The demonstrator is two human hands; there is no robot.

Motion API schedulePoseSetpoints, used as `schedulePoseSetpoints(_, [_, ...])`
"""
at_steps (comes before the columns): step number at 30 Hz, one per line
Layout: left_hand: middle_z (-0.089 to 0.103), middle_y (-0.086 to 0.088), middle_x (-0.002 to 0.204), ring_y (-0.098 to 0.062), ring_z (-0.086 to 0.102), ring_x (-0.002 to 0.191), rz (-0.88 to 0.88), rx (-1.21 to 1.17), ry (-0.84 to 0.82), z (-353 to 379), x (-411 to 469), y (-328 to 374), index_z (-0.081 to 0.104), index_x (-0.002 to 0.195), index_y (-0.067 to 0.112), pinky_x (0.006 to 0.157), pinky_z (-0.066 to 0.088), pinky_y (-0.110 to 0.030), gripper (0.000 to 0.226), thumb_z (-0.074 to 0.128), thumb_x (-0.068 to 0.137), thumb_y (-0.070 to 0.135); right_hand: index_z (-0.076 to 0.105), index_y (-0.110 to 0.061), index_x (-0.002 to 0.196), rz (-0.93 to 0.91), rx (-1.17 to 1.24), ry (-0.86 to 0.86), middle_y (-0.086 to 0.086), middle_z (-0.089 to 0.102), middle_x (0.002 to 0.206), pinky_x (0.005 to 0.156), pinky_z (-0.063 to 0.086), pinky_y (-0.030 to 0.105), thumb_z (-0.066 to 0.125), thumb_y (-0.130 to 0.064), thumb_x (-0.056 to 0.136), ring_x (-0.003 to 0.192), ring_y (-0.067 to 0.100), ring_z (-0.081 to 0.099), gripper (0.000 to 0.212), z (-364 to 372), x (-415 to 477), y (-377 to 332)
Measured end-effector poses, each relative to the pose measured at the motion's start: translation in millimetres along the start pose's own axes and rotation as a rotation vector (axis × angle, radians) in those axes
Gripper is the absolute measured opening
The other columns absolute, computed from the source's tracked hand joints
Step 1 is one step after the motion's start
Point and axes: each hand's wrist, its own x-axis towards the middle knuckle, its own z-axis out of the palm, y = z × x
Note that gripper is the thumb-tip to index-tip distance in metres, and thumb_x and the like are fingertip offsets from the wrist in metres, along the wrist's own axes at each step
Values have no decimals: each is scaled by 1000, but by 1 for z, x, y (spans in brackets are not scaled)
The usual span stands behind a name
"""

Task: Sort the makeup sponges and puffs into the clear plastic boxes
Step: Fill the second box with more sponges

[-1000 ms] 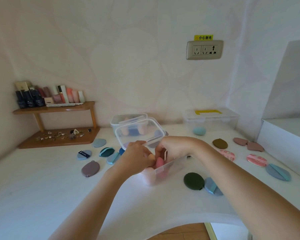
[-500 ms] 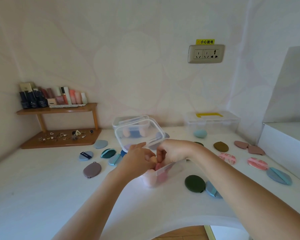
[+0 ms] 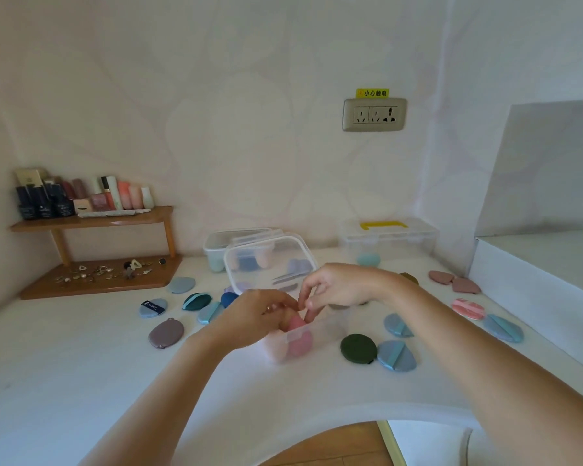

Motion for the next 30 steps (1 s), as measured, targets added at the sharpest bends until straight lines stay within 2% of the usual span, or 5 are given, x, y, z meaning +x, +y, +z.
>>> schedulePoseSetpoints(3, [62,18,102,-1,55,95,80,94,-39,3,1,-3,69,101,31,86,44,-19,20,52,91,29,68,-16,93,-67,148,248,-7,75,91,62,41,11,60,-20,92,67,-7,63,9,-3,-20,19])
schedulePoseSetpoints(8, [59,11,106,-10,54,99,23,173,-56,5,2,4,69,98,31,93,45,-33,20,51,91,39,65,-23,93,-32,117,613,-14,67,97,86,48,18,70,-29,83,94,-1,61,12,16,-42,57])
schedulePoseSetpoints(15, [58,-1,103,-22,54,99,-118,361,183,15,-13,-2,66,98,22,83,45,-32,28,46,92,41,37,-23,136,-6,-179,645,-7,43,137,99,37,20,57,-37,92,124,9,44,50,81,-48,85])
schedulePoseSetpoints(26, [62,-2,105,-22,54,103,-214,837,194,-23,-44,-29,55,116,24,93,36,-33,37,40,92,48,52,-23,122,-60,-258,570,-10,44,125,86,44,26,56,-46,90,108,8,49,40,74,2,92])
schedulePoseSetpoints(30, [61,6,83,-17,55,88,-307,622,174,-24,-48,-47,50,75,28,90,34,-36,32,36,91,52,59,-22,111,-67,-266,589,-10,49,115,84,44,26,59,-44,89,106,8,48,32,67,26,87])
